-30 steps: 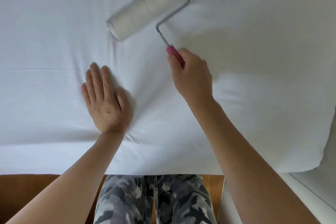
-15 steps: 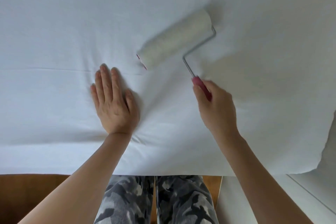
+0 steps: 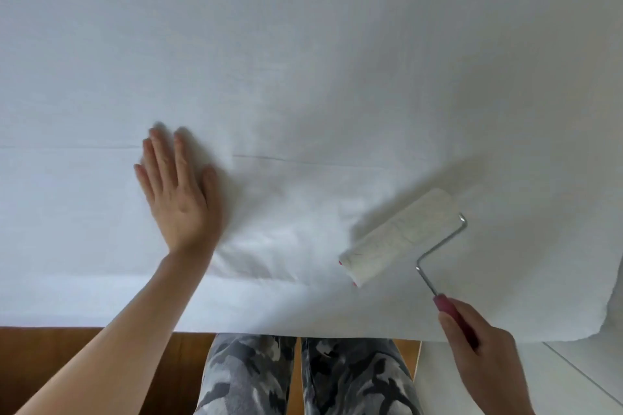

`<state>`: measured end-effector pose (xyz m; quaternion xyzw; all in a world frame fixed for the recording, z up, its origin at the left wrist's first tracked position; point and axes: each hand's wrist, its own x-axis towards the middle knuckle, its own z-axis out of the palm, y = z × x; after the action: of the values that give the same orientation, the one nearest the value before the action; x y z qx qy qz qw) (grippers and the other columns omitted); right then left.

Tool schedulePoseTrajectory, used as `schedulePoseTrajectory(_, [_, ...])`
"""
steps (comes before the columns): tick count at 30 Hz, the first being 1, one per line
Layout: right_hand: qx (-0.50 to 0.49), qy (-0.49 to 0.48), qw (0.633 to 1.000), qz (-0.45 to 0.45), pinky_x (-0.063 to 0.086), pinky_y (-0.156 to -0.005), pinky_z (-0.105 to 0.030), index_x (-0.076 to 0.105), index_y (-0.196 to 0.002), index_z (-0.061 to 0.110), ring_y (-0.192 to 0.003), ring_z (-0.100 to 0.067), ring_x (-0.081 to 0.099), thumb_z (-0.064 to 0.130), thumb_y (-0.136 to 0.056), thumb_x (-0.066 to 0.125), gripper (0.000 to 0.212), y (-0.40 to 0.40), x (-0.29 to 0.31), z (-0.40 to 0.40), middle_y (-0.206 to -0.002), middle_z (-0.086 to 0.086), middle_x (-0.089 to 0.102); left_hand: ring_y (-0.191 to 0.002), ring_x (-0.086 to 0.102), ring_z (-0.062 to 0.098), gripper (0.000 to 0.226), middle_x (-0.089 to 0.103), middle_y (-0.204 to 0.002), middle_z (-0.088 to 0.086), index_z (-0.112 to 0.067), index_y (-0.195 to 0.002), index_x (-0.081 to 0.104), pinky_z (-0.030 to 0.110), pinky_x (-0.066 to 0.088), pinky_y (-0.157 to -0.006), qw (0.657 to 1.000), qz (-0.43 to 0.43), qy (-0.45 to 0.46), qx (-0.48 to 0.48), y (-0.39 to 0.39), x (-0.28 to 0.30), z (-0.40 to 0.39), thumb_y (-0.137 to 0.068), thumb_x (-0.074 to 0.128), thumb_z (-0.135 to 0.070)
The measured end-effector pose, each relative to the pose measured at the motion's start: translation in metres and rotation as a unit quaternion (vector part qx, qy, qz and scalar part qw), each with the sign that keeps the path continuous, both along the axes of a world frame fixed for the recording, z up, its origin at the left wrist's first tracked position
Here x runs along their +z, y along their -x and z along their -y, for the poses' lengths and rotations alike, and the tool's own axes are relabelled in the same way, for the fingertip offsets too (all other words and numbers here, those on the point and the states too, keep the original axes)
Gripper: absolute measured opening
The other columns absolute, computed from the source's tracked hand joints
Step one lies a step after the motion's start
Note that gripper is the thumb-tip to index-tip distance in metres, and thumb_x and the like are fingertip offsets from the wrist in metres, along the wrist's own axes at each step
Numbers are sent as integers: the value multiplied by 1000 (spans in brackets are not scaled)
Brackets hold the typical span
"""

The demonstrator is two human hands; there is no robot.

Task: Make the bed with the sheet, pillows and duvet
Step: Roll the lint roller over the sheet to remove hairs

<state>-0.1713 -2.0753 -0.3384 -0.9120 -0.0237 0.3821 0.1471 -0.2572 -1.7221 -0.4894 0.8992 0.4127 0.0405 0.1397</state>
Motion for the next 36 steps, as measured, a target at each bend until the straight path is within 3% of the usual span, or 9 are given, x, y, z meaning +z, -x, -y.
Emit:
schedulePoseTrajectory(4, [30, -25, 999, 15, 33, -43, -15, 68, -96, 37, -43, -8, 49, 36, -94, 59, 10, -7, -41, -56, -47, 12, 51, -148, 13, 29, 57, 17, -160, 15, -8, -153, 22, 39, 1, -120, 1000, -15, -14, -2, 18, -5, -27, -100, 29, -30])
schedulePoseTrajectory(6, [59, -51, 996, 43, 34, -44, -16, 68, -98, 30, -43, -11, 50, 49, -93, 48, 28, -24, -57, -99, -45, 6, 48, -148, 14, 28, 57, 19, -159, 14, -6, -152, 23, 39, 2, -121, 1000, 0, -18, 12, 22, -8, -29, -100, 29, -28])
schedulePoseTrajectory(8, [91, -78, 991, 66, 42, -50, -31, 65, -96, 25, -52, -19, 54, 49, -95, 46, 31, -47, -68, -149, -50, 3, 49, -148, 15, 28, 56, 21, -159, 13, -4, -151, 24, 39, 3, -121, 999, 13, -24, 26, 21, -10, -29, -99, 30, -25])
schedulePoseTrajectory(10, [112, -102, 985, 88, 42, -57, -35, 59, -89, 19, -66, -31, 54, 47, -97, 44, 33, -69, -77, -202, -61, -1, 54, -147, 16, 28, 56, 22, -158, 13, -3, -151, 26, 39, 3, -121, 999, 18, -23, 28, 21, -13, -30, -99, 30, -24])
schedulePoseTrajectory(18, [125, -110, 982, 88, 28, -55, -29, 27, -62, 23, -64, -22, 43, 43, -99, 42, 45, -104, -84, -339, -60, 7, 42, -147, 19, 29, 55, 25, -157, 14, -3, -149, 29, 39, 5, -121, 999, 22, -27, 30, 23, -16, -32, -98, 30, -22])
schedulePoseTrajectory(21, [130, -105, 981, 97, 26, -53, -30, 30, -64, 22, -64, -22, 43, 43, -99, 42, 43, -102, -83, -332, -60, 8, 43, -146, 20, 30, 55, 26, -157, 15, -2, -149, 29, 40, 6, -121, 999, 21, -29, 29, 23, -18, -33, -97, 31, -21])
schedulePoseTrajectory(26, [102, -105, 984, 97, 34, -61, -31, 49, -81, 21, -67, -25, 45, 48, -98, 40, 33, -80, -87, -267, -63, 5, 50, -147, 19, 29, 56, 25, -157, 15, -2, -150, 28, 40, 5, -121, 999, 10, -27, 30, 24, -18, -33, -97, 31, -20])
schedulePoseTrajectory(30, [71, -86, 991, 72, 40, -63, -31, 64, -104, 35, -70, -24, 55, 43, -97, 45, 22, -51, -83, -194, -66, 6, 59, -147, 19, 29, 55, 25, -157, 14, -3, -149, 29, 41, 8, -121, 999, 3, -32, 25, 25, -16, -33, -97, 30, -20])
schedulePoseTrajectory(36, [60, -41, 996, 59, 36, -48, -26, 64, -100, 30, -48, -15, 46, 43, -95, 49, 20, -16, -73, -102, -49, 6, 46, -147, 18, 30, 57, 23, -158, 14, -2, -150, 26, 37, 3, -121, 999, -11, -35, 18, 25, -10, -34, -97, 28, -21])
